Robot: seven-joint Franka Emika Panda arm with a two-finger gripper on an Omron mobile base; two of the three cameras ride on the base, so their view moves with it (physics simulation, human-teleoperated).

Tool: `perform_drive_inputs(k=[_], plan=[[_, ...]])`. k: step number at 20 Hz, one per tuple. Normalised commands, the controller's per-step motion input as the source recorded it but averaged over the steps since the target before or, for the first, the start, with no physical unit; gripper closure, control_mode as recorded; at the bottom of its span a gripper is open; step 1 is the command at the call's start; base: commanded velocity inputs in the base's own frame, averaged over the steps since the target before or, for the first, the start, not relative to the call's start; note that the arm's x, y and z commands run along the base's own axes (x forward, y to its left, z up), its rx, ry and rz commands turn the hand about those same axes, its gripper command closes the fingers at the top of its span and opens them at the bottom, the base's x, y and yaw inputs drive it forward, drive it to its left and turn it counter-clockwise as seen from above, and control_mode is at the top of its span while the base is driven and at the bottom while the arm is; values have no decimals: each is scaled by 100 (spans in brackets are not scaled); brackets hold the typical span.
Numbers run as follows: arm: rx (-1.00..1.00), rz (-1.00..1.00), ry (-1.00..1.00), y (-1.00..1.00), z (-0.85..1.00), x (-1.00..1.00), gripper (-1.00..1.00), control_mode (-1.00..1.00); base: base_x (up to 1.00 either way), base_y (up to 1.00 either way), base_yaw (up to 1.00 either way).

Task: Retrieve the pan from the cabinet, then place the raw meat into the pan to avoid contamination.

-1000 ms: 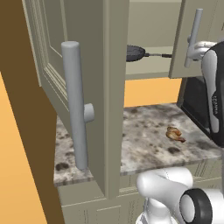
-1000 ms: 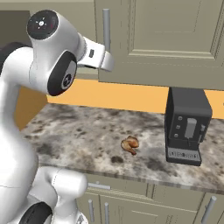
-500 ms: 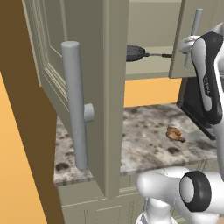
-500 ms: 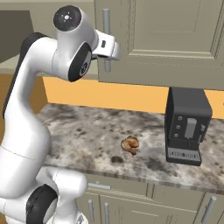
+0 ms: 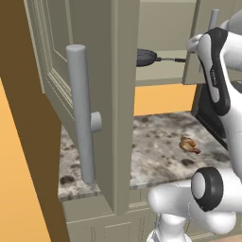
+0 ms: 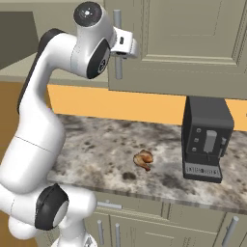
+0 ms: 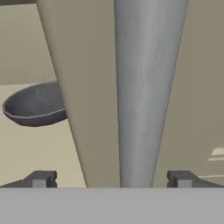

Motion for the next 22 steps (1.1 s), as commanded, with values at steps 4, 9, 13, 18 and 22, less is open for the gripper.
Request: perform_drive_inputs(k=[4, 9, 13, 18, 22], plan=[[-2, 3, -1, -15, 0, 34, -100, -100, 0, 0, 0], [0, 3, -1, -11, 0, 33, 100, -100, 0, 0, 0], [0, 3, -1, 0, 0, 27, 100, -100, 0, 0, 0], [0, 3, -2, 0, 0, 9, 100, -100, 0, 0, 0], [0, 0, -1, -11, -2, -15, 100, -100, 0, 0, 0]])
